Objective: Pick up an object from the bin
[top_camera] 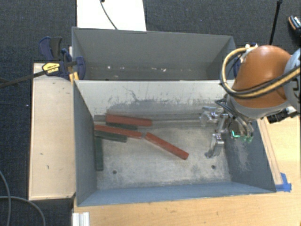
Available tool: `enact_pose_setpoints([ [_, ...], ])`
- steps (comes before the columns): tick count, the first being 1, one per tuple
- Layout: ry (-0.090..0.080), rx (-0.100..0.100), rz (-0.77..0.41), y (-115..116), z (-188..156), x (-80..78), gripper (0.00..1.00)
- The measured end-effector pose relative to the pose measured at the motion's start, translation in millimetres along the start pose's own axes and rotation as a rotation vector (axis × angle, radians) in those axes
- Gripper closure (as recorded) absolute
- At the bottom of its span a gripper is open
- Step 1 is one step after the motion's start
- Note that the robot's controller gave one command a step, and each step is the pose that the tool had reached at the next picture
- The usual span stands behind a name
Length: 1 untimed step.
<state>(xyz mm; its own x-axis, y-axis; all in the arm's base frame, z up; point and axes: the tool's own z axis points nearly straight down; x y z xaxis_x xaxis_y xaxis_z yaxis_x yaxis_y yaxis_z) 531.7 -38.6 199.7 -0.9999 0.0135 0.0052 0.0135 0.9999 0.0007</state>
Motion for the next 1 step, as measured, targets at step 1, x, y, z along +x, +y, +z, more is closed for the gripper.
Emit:
enact_pose_setpoints([
  [1,-0.003,-0.003,-0.218,132.9,131.7,-15.5,0.00],
])
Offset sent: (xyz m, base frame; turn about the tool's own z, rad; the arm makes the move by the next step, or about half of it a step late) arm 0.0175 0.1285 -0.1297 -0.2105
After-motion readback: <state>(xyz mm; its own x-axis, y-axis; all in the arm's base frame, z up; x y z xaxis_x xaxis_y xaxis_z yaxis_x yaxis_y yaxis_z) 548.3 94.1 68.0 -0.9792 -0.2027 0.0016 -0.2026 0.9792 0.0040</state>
